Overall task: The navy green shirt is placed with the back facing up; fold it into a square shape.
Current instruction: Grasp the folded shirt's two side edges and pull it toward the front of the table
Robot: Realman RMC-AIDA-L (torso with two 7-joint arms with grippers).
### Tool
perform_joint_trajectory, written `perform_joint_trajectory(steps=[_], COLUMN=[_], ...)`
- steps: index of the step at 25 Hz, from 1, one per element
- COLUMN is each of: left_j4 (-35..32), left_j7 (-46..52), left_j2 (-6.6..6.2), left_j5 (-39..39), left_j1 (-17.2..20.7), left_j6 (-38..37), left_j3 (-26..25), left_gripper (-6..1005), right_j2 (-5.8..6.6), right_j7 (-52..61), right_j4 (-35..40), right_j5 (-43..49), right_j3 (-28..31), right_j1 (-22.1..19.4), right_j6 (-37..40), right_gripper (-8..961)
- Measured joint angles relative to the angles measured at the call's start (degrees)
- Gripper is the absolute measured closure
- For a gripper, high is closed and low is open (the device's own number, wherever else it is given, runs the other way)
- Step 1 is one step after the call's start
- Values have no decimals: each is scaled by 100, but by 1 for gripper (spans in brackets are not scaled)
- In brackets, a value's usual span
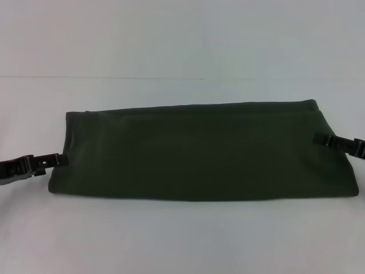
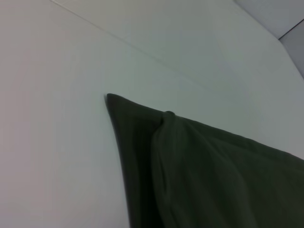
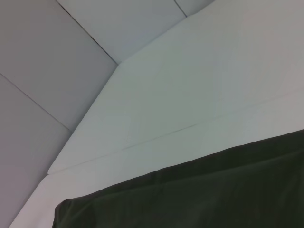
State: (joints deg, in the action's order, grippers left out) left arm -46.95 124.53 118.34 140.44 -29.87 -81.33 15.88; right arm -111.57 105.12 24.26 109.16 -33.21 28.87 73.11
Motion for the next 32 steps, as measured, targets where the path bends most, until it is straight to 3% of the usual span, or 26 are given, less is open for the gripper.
perform_joint_trajectory(steps=[18,23,32], left_j4=[236,232,250], left_j7=[-53,-51,-115], left_j2=[22,22,9], left_j5=[188,221,234], left_j1=[-24,-34,-65], left_j6=[174,194,179], left_j3=[351,363,381], left_gripper=[155,241,619], right_j2=[-39,-39,-51], right_j7=[0,0,0], right_j4=[0,0,0], right_j5=[152,152,153], right_j3=[-27,-29,-142], right_j1=[120,114,101], right_j6=[-44,-10,-7], right_gripper=[208,208,208])
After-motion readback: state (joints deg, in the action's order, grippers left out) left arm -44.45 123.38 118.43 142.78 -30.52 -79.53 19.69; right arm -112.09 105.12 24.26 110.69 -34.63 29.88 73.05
